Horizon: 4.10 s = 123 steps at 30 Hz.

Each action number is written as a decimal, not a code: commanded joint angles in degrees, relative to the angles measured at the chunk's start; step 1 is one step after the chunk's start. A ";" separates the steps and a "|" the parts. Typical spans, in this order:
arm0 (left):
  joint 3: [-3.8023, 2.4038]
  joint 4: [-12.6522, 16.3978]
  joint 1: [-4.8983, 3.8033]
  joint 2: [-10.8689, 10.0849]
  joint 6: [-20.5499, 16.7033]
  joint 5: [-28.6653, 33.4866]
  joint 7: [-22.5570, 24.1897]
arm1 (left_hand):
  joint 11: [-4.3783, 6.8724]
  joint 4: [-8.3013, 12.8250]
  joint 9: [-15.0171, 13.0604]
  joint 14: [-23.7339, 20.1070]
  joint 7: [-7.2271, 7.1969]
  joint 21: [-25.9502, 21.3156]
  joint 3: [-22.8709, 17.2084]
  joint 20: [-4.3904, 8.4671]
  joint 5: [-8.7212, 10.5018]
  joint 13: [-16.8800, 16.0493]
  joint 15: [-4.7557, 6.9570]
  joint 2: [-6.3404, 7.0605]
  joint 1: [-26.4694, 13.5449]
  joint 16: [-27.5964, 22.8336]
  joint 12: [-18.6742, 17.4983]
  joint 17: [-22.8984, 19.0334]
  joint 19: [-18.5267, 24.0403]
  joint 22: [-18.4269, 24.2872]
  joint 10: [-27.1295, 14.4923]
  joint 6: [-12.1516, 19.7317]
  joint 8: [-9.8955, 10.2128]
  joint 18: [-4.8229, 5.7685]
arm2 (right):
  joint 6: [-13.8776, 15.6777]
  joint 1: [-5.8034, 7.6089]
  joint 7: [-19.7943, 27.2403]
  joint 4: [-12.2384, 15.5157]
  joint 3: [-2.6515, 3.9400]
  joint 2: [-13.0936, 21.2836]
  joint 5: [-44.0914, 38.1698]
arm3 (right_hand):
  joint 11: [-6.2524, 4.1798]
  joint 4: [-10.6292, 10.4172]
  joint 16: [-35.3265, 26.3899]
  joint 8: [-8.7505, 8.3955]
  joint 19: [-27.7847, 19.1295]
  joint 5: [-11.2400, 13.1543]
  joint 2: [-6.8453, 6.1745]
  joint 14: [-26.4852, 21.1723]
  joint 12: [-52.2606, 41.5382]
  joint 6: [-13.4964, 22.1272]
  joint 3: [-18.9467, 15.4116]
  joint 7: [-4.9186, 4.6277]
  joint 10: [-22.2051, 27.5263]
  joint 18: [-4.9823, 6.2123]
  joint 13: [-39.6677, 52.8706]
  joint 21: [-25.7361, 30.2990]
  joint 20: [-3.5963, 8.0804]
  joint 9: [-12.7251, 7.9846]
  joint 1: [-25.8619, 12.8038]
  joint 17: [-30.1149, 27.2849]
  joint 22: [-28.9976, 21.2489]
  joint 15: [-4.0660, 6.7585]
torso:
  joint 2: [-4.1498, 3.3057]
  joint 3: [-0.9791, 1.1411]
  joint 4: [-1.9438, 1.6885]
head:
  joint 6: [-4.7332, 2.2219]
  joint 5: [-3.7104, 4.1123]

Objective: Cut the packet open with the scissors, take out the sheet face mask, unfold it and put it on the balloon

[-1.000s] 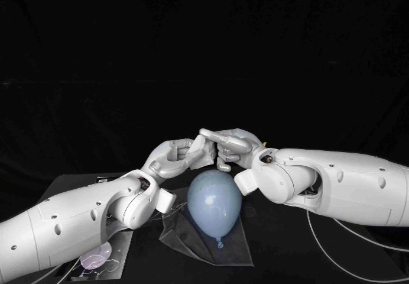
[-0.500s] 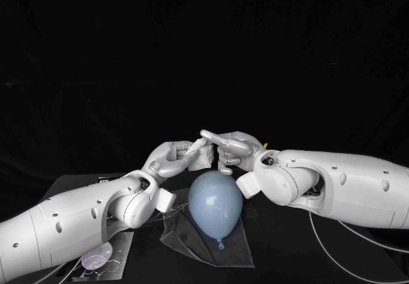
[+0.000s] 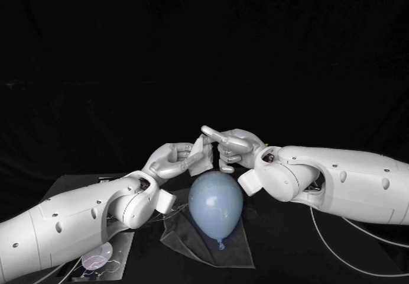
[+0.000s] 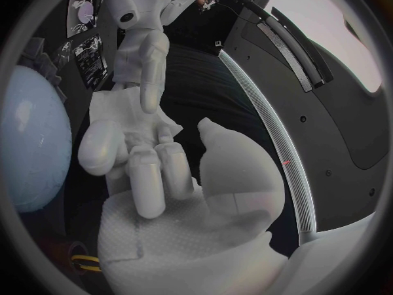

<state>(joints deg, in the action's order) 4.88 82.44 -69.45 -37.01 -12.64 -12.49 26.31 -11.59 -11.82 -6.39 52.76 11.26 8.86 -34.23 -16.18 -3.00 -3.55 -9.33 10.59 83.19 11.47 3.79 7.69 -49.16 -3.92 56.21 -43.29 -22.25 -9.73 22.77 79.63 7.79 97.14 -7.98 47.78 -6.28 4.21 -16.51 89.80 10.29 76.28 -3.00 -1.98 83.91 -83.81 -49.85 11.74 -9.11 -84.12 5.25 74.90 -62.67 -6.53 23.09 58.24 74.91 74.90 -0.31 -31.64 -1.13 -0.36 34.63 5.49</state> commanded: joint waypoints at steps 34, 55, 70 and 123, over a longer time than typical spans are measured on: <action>-0.09 0.42 -0.17 0.13 3.72 -0.87 -2.98 | 0.05 4.77 0.14 2.18 3.06 -0.44 0.99 0.01 0.18 -0.02 0.13 -1.23 3.76 -1.43 -0.24 -0.16 -2.06 -0.20 -0.65 -0.96 2.62 -0.83 | -6.50 2.02 -8.30 -1.68 0.02 -2.06 -10.40 | -0.73 -0.25 0.20 -3.92 3.33 0.24 4.66 6.09 -4.29 1.95 -8.11 0.90 -5.09 -0.77 13.81 -5.51 0.49 -2.35 -2.56 15.09 9.14 0.56 | 0.06 -0.01 0.01 | 0.31 -0.51; -0.09 0.89 -0.21 0.16 6.54 0.38 -3.89 | 0.16 4.07 0.07 2.56 2.96 -0.52 0.98 0.00 0.20 -0.04 0.19 -1.35 2.24 -1.67 -0.19 -0.20 -2.24 -0.07 -0.22 -1.60 2.81 -0.78 | -5.78 4.35 -13.39 -4.13 0.01 -3.21 -16.50 | -3.46 -0.28 0.20 -6.72 5.93 0.25 7.88 6.09 -6.19 10.75 -13.25 2.56 -5.88 -1.74 15.10 -10.54 2.85 -6.10 -0.73 15.09 10.47 3.09 | 0.00 -0.03 -0.03 | 0.64 -0.76; -0.10 0.38 -0.24 -0.24 9.38 7.23 -4.20 | -0.41 -4.84 0.28 1.95 3.64 -1.85 5.45 -0.32 0.19 -0.07 -0.35 -3.40 -7.53 -3.31 -0.22 -0.53 -1.75 0.14 -1.64 -1.33 4.76 -0.67 | 7.16 4.44 4.29 -3.65 -0.01 0.14 -24.97 | 0.00 7.32 0.20 -2.32 5.01 0.13 8.30 6.09 -5.38 -3.01 -12.51 0.03 -5.57 -1.54 14.58 -9.44 0.26 -3.96 17.04 15.09 10.11 0.00 | -0.01 0.03 0.01 | 0.79 -1.00; -0.17 0.69 -0.39 -1.96 14.49 16.29 -5.84 | -2.18 -5.08 1.42 -0.31 5.58 -4.30 -38.72 -0.53 0.21 0.04 -1.93 -7.57 -60.30 -7.52 -0.34 -1.49 2.54 0.20 -8.37 3.67 14.25 0.17 | 9.84 3.07 1.70 0.79 -1.34 6.24 -38.31 | -0.49 11.18 0.20 -2.50 4.35 -1.88 7.02 6.09 -4.32 -5.45 -11.44 0.55 -5.12 -1.29 13.95 -8.53 0.39 -5.73 21.99 15.09 9.83 0.37 | -0.03 0.02 0.04 | 2.24 -3.15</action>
<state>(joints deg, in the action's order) 4.80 82.90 -69.74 -39.01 0.64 3.17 20.39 -13.74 -16.84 -5.05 52.81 10.86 4.77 -72.57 -16.83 -3.00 -3.58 -11.28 3.04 23.35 4.20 3.79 6.28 -47.04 -3.79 48.10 -40.00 -8.18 -9.73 32.67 82.73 10.59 97.89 -9.33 54.12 -42.11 4.12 -5.59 89.80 7.96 81.03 -4.68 4.83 83.95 -88.35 -55.06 0.33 -8.60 -84.00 3.39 75.05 -71.33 -6.28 17.44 79.47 74.95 74.95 -0.30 -31.64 -1.13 -0.35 36.93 2.48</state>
